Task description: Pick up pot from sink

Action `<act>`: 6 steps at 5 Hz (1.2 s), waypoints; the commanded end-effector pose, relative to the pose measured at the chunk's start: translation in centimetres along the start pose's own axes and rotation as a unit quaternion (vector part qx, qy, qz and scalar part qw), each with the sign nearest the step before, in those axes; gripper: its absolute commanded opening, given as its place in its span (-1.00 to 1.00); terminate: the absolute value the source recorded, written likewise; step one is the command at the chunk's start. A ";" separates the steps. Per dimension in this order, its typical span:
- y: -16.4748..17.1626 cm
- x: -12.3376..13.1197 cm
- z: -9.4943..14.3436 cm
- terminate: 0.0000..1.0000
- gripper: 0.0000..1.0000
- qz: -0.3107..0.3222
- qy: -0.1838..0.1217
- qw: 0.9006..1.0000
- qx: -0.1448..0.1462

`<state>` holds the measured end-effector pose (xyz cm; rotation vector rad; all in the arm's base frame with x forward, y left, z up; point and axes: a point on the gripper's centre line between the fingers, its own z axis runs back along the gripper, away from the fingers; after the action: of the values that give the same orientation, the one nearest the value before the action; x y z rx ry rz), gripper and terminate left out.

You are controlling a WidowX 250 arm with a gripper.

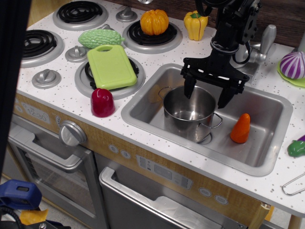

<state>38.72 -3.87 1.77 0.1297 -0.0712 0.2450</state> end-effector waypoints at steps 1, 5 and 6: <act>-0.5 2.1 1.4 -1.00 1.00 0.021 -0.041 0.999 -0.016; -0.8 2.1 -1.1 -1.00 1.00 0.040 -0.064 0.996 -0.039; -0.7 2.1 -2.0 -1.00 1.00 0.043 -0.068 0.996 -0.042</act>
<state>40.11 -3.94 -2.22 0.0670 -0.1856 0.3072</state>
